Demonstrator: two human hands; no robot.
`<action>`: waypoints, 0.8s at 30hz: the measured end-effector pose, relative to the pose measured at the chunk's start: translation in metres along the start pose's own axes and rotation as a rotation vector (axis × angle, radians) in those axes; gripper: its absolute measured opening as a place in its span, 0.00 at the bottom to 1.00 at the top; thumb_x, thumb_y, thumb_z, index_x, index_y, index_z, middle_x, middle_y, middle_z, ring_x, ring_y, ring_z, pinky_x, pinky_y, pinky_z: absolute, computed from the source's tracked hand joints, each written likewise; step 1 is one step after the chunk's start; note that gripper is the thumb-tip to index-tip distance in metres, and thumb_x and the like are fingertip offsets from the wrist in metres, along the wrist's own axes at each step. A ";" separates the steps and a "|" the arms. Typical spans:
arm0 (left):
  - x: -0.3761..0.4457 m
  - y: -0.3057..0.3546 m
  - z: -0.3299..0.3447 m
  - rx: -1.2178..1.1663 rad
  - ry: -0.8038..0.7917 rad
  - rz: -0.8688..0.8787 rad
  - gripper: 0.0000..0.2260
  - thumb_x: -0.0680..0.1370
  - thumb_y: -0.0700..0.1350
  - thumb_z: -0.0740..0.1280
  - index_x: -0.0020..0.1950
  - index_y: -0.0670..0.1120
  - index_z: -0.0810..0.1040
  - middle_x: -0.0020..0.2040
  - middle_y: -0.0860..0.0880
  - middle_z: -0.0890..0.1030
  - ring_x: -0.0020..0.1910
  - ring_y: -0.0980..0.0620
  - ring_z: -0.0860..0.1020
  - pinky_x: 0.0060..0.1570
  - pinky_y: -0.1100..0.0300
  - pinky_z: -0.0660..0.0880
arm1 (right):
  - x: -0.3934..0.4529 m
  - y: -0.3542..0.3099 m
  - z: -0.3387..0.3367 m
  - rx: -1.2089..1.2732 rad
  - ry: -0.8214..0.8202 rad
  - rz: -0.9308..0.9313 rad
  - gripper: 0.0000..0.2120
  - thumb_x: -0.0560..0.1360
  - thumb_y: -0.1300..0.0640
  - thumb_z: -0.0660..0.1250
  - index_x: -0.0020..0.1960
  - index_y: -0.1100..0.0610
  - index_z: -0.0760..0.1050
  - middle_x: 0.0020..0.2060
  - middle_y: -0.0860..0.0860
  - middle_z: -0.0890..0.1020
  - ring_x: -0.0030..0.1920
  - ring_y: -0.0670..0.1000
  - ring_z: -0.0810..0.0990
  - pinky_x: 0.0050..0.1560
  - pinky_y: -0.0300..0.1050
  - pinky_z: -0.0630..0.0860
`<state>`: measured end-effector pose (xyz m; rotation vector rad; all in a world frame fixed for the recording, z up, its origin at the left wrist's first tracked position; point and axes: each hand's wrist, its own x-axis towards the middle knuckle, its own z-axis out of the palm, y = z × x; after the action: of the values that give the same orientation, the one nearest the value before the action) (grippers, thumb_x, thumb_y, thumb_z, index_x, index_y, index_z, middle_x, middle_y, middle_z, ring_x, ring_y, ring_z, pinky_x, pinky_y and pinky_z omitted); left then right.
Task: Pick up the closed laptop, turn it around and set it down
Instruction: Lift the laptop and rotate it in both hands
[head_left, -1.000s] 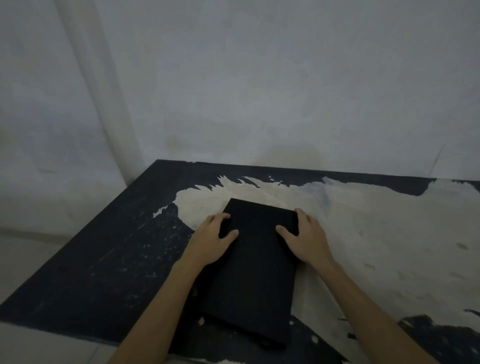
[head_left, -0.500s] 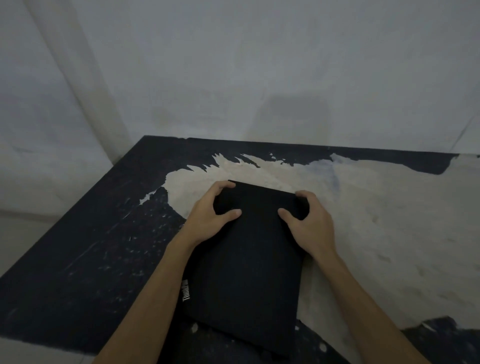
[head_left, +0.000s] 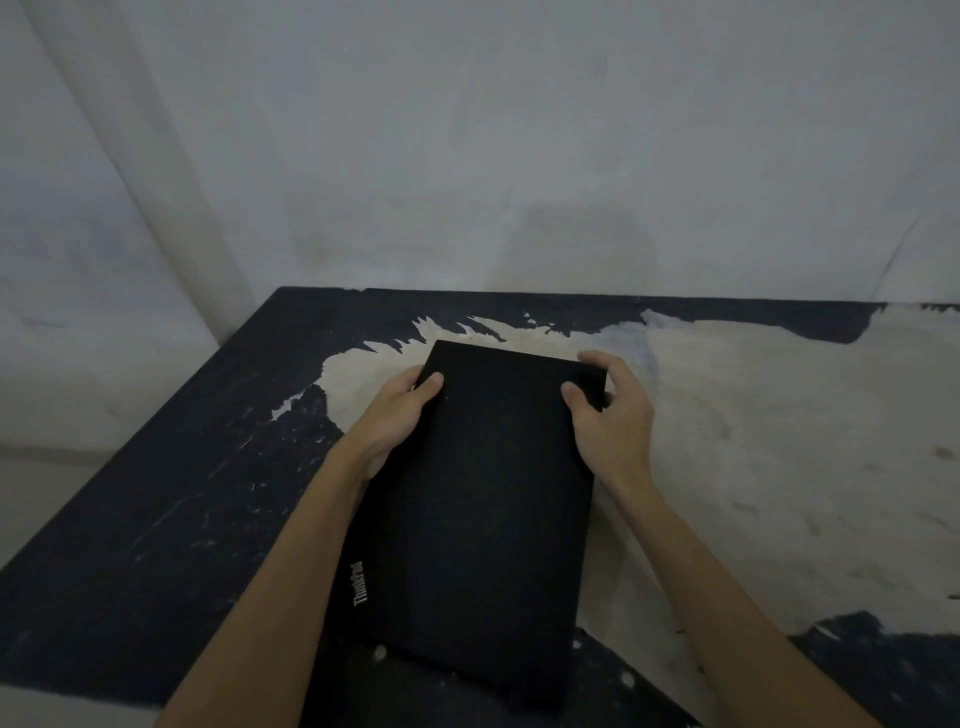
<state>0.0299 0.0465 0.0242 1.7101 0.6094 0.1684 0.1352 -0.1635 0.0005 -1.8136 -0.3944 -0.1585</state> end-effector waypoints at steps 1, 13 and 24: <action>-0.003 0.004 0.000 -0.008 -0.003 -0.020 0.14 0.86 0.52 0.59 0.68 0.51 0.78 0.60 0.49 0.84 0.58 0.49 0.83 0.56 0.54 0.79 | 0.001 -0.002 -0.001 -0.008 0.002 -0.006 0.17 0.77 0.62 0.72 0.66 0.54 0.78 0.62 0.49 0.81 0.62 0.44 0.77 0.67 0.50 0.76; -0.018 0.016 0.008 -0.269 0.118 -0.075 0.13 0.84 0.52 0.62 0.65 0.51 0.80 0.57 0.47 0.85 0.56 0.46 0.83 0.54 0.50 0.80 | 0.012 -0.021 -0.018 -0.008 -0.147 0.176 0.33 0.78 0.50 0.72 0.79 0.51 0.63 0.75 0.53 0.72 0.74 0.56 0.71 0.72 0.52 0.70; -0.027 0.045 0.047 -0.578 0.352 -0.008 0.15 0.86 0.50 0.58 0.71 0.48 0.72 0.59 0.45 0.81 0.58 0.43 0.80 0.62 0.43 0.77 | 0.030 -0.038 -0.045 -0.367 -0.277 0.172 0.25 0.79 0.35 0.61 0.63 0.53 0.77 0.53 0.51 0.84 0.51 0.52 0.83 0.56 0.53 0.80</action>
<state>0.0409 -0.0122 0.0611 1.1220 0.7385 0.5903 0.1540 -0.1919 0.0569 -2.2312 -0.4205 0.1521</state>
